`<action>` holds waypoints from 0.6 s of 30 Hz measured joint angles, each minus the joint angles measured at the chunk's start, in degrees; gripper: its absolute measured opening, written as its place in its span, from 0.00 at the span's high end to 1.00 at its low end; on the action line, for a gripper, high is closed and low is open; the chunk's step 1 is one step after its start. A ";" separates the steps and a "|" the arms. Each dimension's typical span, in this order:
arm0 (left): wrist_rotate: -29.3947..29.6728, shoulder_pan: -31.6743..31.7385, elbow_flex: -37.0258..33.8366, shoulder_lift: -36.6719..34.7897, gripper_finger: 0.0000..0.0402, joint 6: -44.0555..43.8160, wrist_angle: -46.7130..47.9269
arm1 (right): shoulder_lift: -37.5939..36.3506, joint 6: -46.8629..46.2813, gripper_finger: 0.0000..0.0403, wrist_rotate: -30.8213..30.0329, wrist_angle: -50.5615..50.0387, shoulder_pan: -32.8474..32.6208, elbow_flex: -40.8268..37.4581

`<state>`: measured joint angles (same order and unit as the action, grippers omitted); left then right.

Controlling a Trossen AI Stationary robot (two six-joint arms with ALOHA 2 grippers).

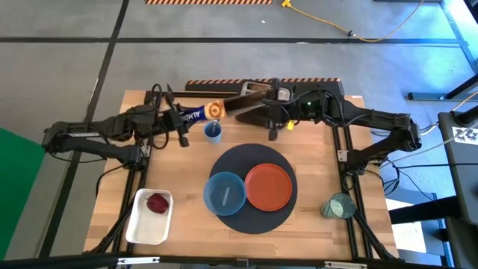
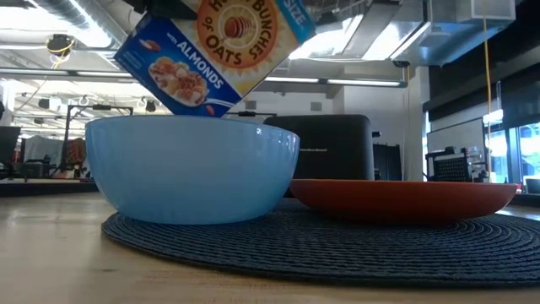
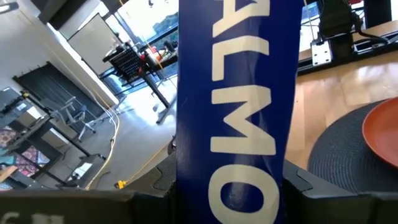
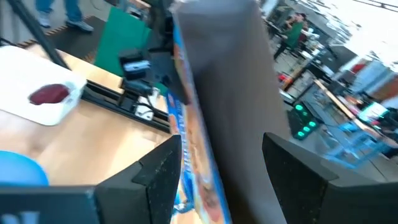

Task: Arrange a breakfast setting
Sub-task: Pour the cereal from the cereal box into the blue bowl

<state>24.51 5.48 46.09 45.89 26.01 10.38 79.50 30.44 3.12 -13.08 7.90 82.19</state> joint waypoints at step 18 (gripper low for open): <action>-6.31 0.02 -0.02 -0.02 0.64 3.30 -2.28 | 3.69 0.43 0.79 -0.51 -0.05 -0.02 0.00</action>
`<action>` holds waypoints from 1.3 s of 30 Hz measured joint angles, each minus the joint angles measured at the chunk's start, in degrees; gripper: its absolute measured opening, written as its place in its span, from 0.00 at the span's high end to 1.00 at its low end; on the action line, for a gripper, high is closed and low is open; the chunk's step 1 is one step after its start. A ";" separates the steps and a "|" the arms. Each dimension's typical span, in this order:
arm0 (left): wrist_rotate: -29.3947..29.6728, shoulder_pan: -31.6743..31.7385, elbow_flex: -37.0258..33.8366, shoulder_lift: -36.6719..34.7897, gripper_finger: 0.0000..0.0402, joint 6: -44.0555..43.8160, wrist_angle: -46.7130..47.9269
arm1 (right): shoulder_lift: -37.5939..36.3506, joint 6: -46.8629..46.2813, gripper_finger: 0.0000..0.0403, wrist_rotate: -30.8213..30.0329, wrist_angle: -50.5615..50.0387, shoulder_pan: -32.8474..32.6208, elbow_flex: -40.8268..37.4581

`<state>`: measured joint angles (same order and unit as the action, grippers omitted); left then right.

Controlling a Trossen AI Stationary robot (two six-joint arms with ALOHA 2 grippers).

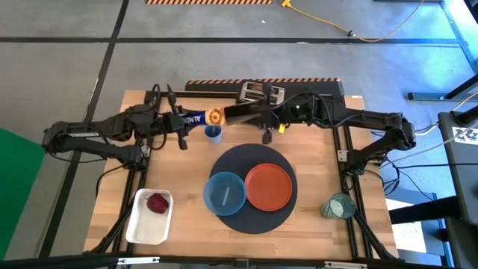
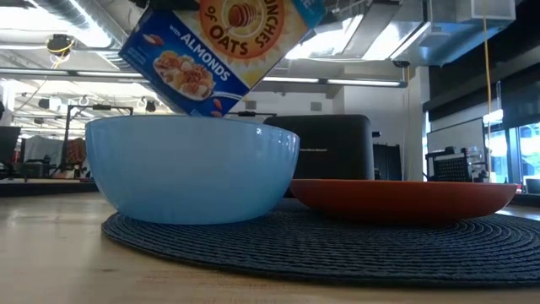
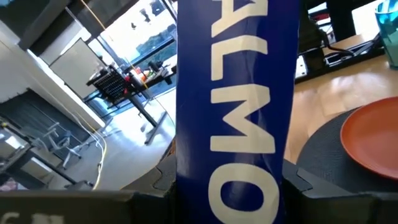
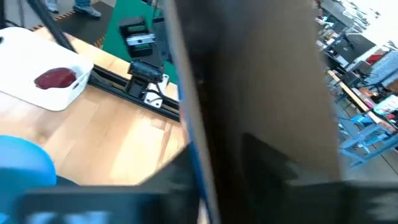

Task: Arrange a breakfast setting
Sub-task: Pour the cereal from the cereal box into the blue bowl

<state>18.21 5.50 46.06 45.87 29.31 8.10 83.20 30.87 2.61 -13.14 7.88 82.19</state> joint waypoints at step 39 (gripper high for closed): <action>5.28 -4.41 -0.04 0.35 0.22 -3.42 -0.45 | -7.26 -2.12 1.00 16.57 15.94 0.02 -0.11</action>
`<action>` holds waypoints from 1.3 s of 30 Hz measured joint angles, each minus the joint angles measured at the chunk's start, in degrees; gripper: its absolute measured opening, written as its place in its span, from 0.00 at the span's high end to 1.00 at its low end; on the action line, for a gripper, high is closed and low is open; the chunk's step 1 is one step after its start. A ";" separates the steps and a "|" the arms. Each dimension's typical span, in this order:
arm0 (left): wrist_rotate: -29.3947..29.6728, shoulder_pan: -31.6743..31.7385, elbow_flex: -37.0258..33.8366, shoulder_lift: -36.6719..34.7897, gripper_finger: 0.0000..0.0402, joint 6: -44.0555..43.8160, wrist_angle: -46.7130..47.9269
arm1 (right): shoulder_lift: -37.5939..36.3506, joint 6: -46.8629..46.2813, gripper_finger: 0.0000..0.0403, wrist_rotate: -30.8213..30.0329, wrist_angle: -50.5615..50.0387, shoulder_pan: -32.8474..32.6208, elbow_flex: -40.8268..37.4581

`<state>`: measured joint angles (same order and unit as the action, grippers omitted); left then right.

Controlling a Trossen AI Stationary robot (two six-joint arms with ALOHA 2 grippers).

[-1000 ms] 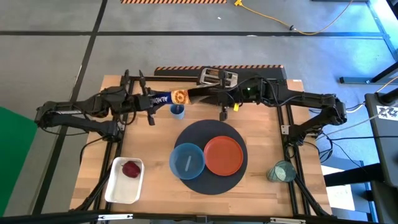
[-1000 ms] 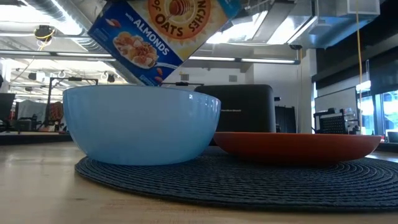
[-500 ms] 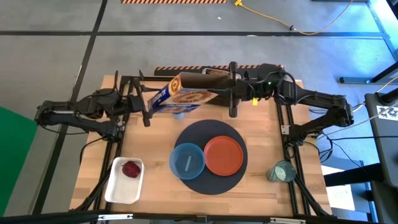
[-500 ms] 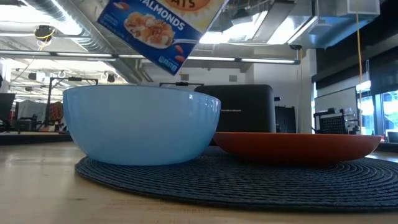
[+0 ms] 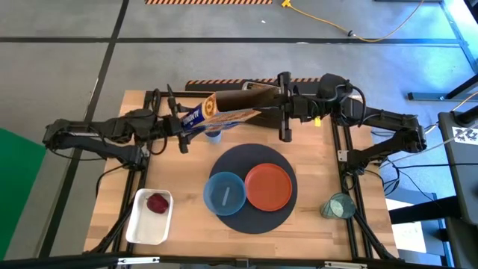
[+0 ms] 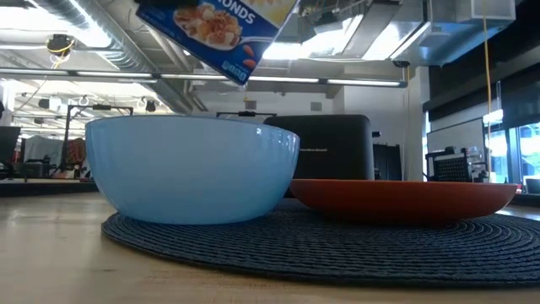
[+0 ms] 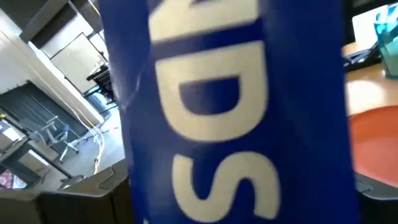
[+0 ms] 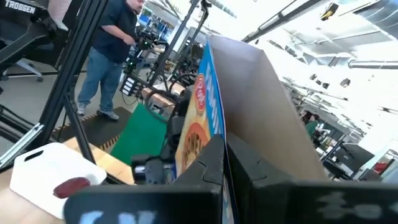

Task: Arrange a breakfast setting
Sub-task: Pour the cereal from the cereal box into the blue bowl

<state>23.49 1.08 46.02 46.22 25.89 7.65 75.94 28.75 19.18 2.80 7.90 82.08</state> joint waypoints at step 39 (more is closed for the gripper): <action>-4.79 3.91 -0.04 5.84 0.67 1.68 -6.67 | 1.03 -1.40 1.00 0.97 5.71 -0.04 -1.77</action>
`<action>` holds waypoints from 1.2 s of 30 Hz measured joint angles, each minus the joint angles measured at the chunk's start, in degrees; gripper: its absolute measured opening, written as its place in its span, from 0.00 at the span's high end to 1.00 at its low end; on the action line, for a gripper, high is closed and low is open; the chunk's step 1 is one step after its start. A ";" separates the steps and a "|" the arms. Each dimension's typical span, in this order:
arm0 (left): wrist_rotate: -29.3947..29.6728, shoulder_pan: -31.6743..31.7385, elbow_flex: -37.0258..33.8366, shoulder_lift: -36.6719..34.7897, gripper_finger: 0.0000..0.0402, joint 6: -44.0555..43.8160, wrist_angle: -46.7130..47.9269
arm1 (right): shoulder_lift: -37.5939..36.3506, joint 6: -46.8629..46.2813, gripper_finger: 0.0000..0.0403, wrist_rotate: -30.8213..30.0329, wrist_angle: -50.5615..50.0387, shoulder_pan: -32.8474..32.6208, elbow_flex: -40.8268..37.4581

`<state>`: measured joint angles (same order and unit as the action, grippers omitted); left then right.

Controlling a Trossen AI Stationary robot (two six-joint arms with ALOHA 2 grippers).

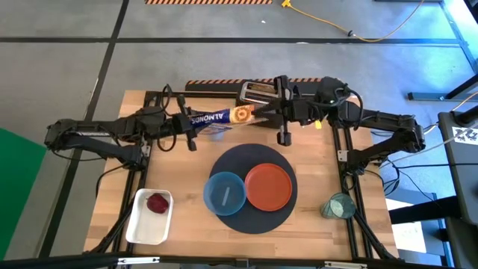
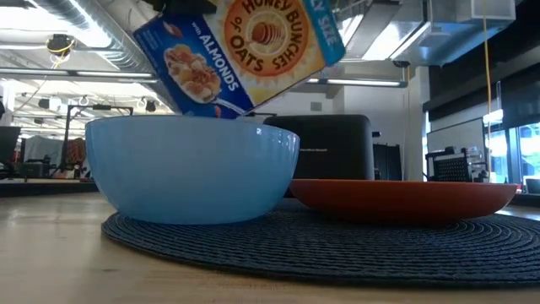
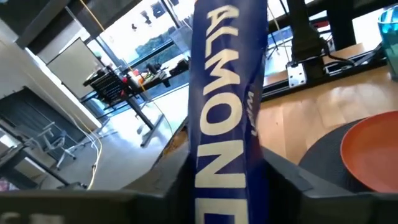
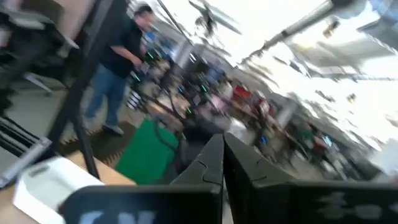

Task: Arrange a breakfast setting
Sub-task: Pour the cereal from the cereal box into the blue bowl

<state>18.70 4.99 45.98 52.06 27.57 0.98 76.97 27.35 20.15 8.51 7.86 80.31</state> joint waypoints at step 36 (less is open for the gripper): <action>1.44 0.00 0.02 -0.10 0.79 -0.04 -1.91 | -2.72 1.47 0.50 -20.42 -27.93 0.42 -1.80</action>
<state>20.14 4.99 46.00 51.96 27.53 -0.93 74.25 28.82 -0.28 -19.43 8.27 78.52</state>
